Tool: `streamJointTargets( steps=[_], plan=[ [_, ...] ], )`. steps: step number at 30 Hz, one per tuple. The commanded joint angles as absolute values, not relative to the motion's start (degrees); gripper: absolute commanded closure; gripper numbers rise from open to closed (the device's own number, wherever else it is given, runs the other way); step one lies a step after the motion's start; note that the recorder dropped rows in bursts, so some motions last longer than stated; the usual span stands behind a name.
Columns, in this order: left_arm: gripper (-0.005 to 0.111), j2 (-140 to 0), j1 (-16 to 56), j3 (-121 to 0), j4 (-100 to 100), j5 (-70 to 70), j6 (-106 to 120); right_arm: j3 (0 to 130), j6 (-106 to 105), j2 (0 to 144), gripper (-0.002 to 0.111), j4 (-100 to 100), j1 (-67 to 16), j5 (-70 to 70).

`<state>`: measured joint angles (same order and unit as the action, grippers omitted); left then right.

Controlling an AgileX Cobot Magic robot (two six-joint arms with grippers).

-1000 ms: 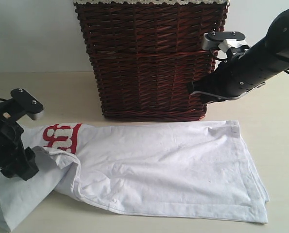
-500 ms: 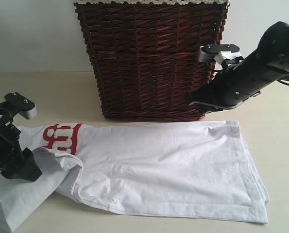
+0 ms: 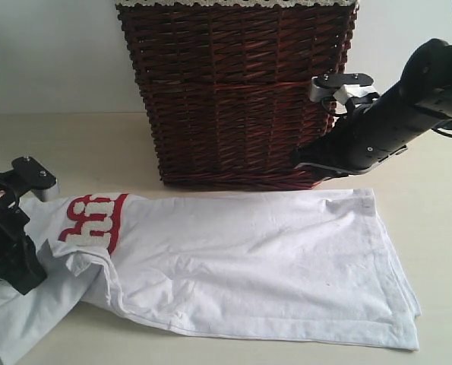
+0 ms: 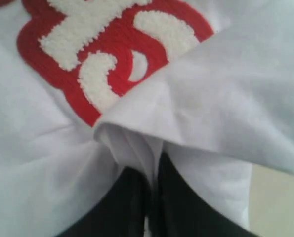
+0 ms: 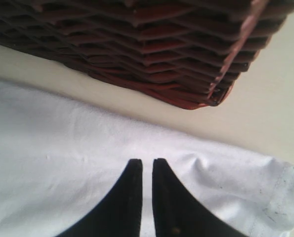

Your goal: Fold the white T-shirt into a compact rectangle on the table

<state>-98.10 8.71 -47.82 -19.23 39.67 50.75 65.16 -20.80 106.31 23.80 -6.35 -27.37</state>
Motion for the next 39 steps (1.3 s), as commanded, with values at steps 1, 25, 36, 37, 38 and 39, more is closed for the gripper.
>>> streamJointTargets(
  steps=[1, 25, 36, 37, 38, 39],
  plan=[
    [0.106, -95.58, 9.39, -48.01, -17.9, 40.19, 50.71, 64.98, -21.4, 106.24, 0.098, 23.54, -6.06, -26.7],
    [0.054, -93.97, 25.76, -53.51, 30.63, 19.75, 49.14, 64.98, -21.4, 106.24, 0.098, 23.53, -6.06, -27.46],
    [0.063, -95.34, 6.91, -63.85, 5.86, 47.43, 18.47, 64.98, -21.99, 106.24, 0.098, 23.53, -6.06, -28.17],
    [0.063, -95.34, 4.9, -63.21, 2.84, 48.94, 21.31, 64.98, -21.99, 106.24, 0.098, 23.53, -6.06, -28.17],
    [0.063, -95.34, 2.67, -62.35, 0.0, 48.8, 22.61, 64.98, -22.31, 106.24, 0.098, 23.53, -6.06, -28.17],
    [0.063, -95.34, 0.77, -61.4, -2.06, 47.6, 23.08, 64.98, -22.46, 106.24, 0.098, 23.53, -6.06, -28.17]
  ],
)
